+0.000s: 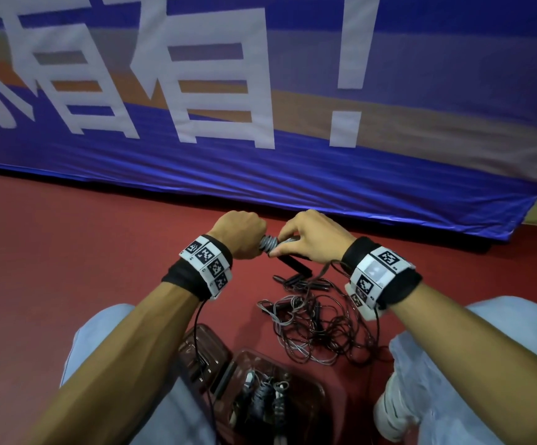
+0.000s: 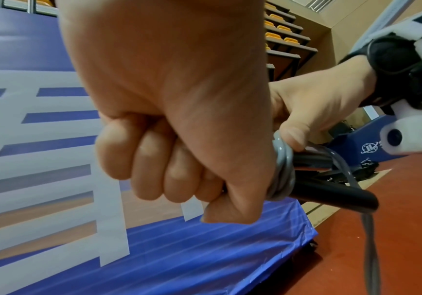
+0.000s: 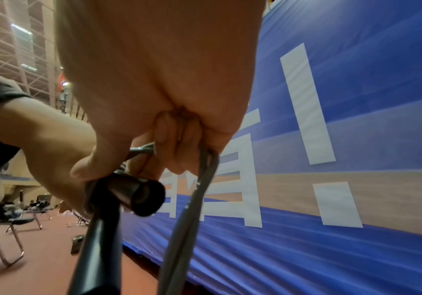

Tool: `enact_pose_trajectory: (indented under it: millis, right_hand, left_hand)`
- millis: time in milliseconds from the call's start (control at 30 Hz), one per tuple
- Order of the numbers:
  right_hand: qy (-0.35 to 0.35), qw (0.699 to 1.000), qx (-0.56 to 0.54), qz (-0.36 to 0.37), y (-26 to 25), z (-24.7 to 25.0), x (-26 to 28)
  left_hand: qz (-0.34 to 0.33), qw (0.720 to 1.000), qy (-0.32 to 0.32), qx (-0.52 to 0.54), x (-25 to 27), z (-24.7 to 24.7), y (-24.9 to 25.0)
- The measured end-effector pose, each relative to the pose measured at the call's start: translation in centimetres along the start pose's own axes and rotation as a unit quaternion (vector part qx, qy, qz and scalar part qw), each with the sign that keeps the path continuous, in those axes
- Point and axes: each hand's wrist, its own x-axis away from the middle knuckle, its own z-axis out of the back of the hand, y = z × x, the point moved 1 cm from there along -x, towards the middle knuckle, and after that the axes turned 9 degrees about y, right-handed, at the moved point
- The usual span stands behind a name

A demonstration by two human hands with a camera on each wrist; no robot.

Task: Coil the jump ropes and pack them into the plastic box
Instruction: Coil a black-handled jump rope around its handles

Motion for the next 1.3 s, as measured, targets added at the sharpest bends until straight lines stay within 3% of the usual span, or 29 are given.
enact_pose_trajectory:
  millis: [133, 367, 733, 1000, 1300]
  right_hand:
    - [-0.049, 0.996, -0.077, -0.013, -0.1, 0.7, -0.1]
    - [-0.141, 0.988, -0.066, -0.020, 1.1, 1.1, 0.4]
    - [-0.172, 0.979, -0.098, -0.047, 0.4, 2.0, 0.6]
    - [-0.214, 0.961, -0.161, -0.069, -0.3, 2.9, 0.7]
    - [-0.233, 0.912, -0.329, -0.077, -1.5, 3.1, 1.1]
  left_hand:
    - [-0.031, 0.999, 0.022, -0.032, 0.3, 0.9, 0.0]
    - [-0.099, 0.991, 0.025, -0.085, 0.5, 2.6, 2.0]
    - [-0.146, 0.981, 0.078, -0.097, 0.7, 3.9, 1.5]
    - [-0.188, 0.958, 0.215, -0.002, 1.2, 3.6, 0.5]
    - [-0.124, 0.924, 0.335, 0.135, 1.8, 2.8, -0.4]
